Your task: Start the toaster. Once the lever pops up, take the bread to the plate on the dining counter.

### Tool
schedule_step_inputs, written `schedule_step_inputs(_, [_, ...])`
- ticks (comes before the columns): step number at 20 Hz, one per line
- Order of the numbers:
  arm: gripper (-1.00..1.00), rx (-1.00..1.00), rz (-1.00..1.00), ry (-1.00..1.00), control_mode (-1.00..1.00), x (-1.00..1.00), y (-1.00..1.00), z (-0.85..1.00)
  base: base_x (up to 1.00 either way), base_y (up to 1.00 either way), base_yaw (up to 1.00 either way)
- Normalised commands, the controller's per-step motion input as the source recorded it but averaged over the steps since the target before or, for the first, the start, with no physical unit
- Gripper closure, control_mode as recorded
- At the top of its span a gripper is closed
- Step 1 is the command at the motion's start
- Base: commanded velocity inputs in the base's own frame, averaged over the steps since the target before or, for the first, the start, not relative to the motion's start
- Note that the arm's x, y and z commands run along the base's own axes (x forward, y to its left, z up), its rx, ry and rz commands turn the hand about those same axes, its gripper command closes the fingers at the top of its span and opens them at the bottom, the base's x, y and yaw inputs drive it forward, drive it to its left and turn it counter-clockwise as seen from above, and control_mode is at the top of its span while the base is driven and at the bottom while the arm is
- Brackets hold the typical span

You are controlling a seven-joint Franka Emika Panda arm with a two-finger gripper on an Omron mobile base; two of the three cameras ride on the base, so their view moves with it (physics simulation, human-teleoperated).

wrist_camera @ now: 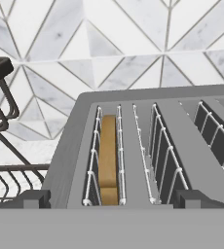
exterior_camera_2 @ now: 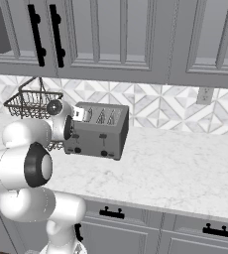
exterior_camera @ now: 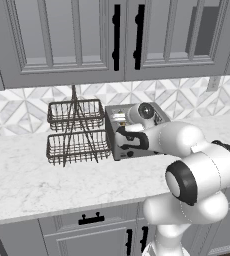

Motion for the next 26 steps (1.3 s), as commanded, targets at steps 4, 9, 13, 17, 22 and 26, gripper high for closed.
schedule_step_inputs(4, [-1.00,0.00,0.00,0.00,-1.00,0.00,0.00,0.00,0.00,0.00,0.00])
schedule_step_inputs(9, [-1.00,0.00,0.00,0.00,-1.00,0.00,0.00,0.00,0.00,0.00,0.00])
schedule_step_inputs(13, [-1.00,0.00,0.00,0.00,-1.00,0.00,0.00,0.00,0.00,0.00,0.00])
schedule_step_inputs(17, [-1.00,0.00,0.00,0.00,-1.00,0.00,0.00,0.00,0.00,0.00,0.00])
schedule_step_inputs(22, [-1.00,0.00,0.00,0.00,-1.00,0.00,0.00,0.00,0.00,0.00,0.00])
schedule_step_inputs(26, [-1.00,0.00,0.00,0.00,-1.00,0.00,0.00,0.00,0.00,0.00,0.00])
